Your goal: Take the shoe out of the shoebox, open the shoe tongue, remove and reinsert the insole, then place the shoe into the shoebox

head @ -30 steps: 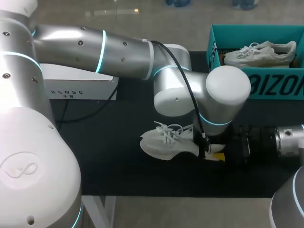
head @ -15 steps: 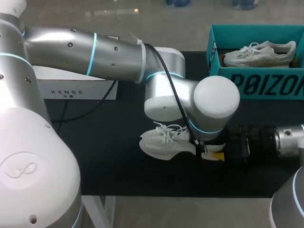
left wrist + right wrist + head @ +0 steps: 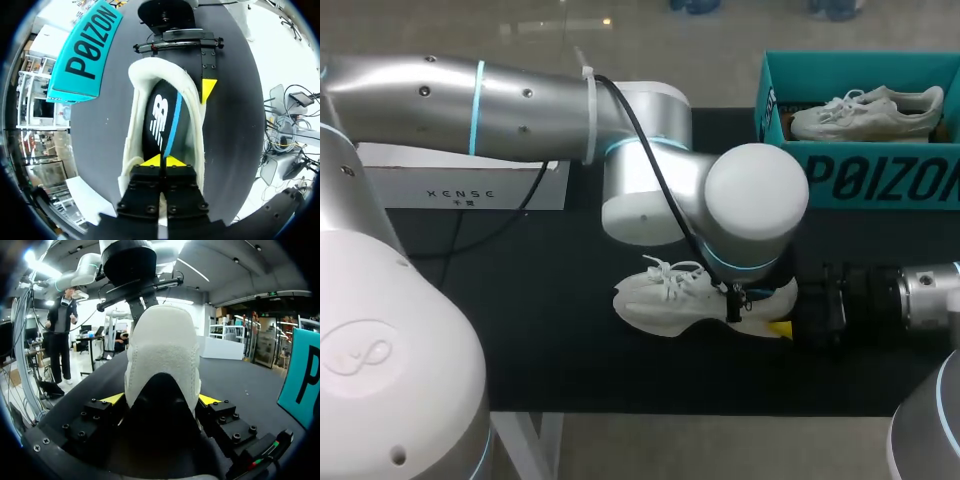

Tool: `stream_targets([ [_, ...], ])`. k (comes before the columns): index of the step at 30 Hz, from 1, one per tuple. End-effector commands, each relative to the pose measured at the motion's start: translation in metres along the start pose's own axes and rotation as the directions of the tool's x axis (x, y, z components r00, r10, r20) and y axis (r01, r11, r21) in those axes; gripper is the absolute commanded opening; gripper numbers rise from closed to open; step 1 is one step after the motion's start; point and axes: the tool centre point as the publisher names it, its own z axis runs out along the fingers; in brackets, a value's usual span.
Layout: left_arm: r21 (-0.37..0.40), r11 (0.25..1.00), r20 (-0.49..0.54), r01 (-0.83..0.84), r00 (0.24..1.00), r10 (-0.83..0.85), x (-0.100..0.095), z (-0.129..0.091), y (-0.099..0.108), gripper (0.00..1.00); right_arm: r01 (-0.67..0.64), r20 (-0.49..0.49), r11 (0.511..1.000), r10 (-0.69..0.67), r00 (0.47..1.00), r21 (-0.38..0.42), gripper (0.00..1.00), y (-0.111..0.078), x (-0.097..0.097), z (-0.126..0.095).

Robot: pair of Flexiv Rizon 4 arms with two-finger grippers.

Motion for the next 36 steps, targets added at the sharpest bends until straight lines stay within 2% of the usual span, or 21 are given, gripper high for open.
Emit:
stream_targets([
  [1,0.017,1.000,0.000,0.008,1.000,-0.008,-0.007,-0.014,0.012,0.00,-0.001,0.001,1.000,0.001,1.000,0.003,0.00,-0.003,0.001,0.002],
  [11,0.058,0.996,-0.011,0.073,0.997,-0.072,-0.021,-0.029,0.021,0.00,-0.001,0.001,1.000,0.001,1.000,0.003,0.00,-0.003,0.001,0.002],
  [17,0.089,0.993,-0.026,0.082,0.996,-0.080,-0.020,-0.039,0.023,0.00,-0.001,0.001,1.000,0.001,1.000,0.003,0.00,-0.003,0.001,0.002],
  [22,0.101,0.992,-0.030,0.070,0.997,-0.067,-0.012,-0.042,0.016,0.00,-0.001,0.001,1.000,0.001,1.000,0.003,0.00,-0.003,0.001,0.002],
  [29,0.109,0.994,-0.042,0.023,0.999,-0.018,0.010,-0.041,-0.002,0.00,-0.001,0.001,1.000,0.001,1.000,0.003,0.00,-0.003,0.001,0.002],
  [36,0.140,0.990,-0.049,-0.014,0.999,0.021,0.027,-0.050,-0.022,0.00,-0.001,0.001,1.000,0.001,1.000,0.003,0.00,-0.003,0.001,0.002],
])
